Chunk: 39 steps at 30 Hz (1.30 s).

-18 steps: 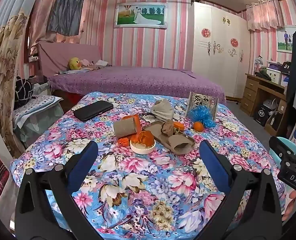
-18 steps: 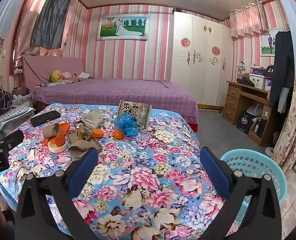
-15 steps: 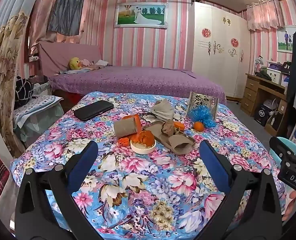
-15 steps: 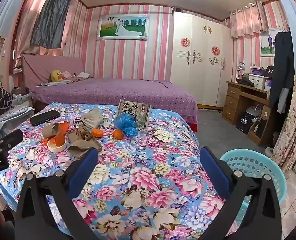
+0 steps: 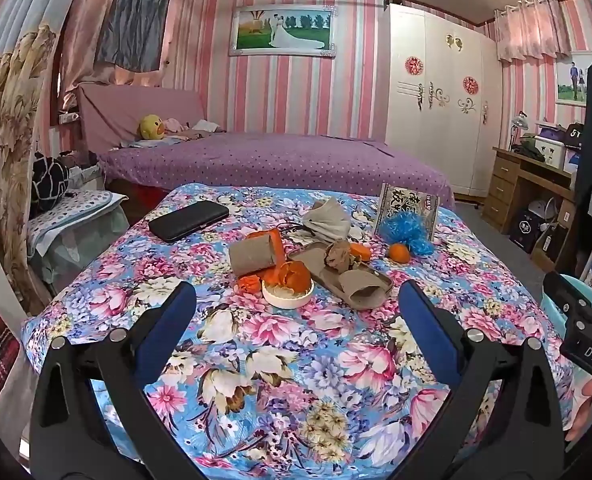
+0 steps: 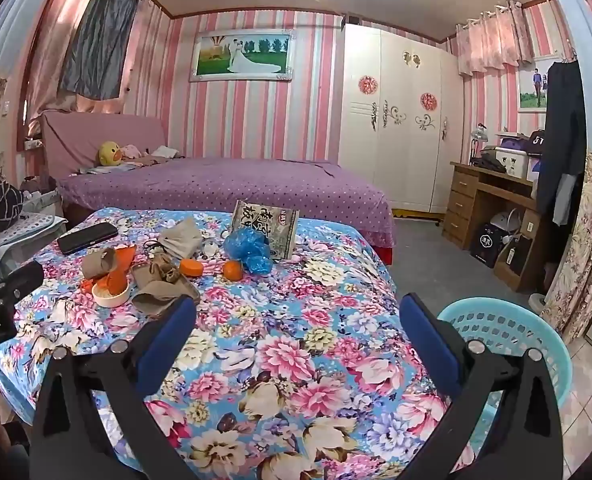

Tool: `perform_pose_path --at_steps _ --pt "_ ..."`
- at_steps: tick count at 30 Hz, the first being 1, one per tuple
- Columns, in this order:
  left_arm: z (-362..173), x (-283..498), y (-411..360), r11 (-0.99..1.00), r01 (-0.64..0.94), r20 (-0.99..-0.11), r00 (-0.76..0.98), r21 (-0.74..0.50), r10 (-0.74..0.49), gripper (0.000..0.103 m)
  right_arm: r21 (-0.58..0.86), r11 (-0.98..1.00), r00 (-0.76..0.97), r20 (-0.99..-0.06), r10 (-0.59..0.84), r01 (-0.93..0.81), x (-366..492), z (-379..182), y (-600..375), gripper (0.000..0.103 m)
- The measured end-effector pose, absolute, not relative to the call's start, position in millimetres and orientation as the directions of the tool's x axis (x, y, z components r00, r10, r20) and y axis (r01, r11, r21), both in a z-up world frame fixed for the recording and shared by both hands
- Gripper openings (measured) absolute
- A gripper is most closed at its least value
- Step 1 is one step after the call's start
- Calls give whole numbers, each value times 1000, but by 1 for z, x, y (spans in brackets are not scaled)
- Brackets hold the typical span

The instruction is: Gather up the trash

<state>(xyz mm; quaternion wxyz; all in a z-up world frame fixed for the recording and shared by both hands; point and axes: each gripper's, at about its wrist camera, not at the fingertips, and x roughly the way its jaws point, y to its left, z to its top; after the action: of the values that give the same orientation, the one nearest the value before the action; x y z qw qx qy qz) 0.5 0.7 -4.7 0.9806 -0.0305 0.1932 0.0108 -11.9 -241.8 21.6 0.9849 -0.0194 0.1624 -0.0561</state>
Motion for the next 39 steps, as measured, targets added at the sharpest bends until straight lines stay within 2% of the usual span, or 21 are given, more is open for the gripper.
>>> perform_pose_path --at_steps 39 --pt "-1 2 1 998 -39 -374 927 -51 17 98 -57 993 941 -318 -119 106 -10 21 -244 99"
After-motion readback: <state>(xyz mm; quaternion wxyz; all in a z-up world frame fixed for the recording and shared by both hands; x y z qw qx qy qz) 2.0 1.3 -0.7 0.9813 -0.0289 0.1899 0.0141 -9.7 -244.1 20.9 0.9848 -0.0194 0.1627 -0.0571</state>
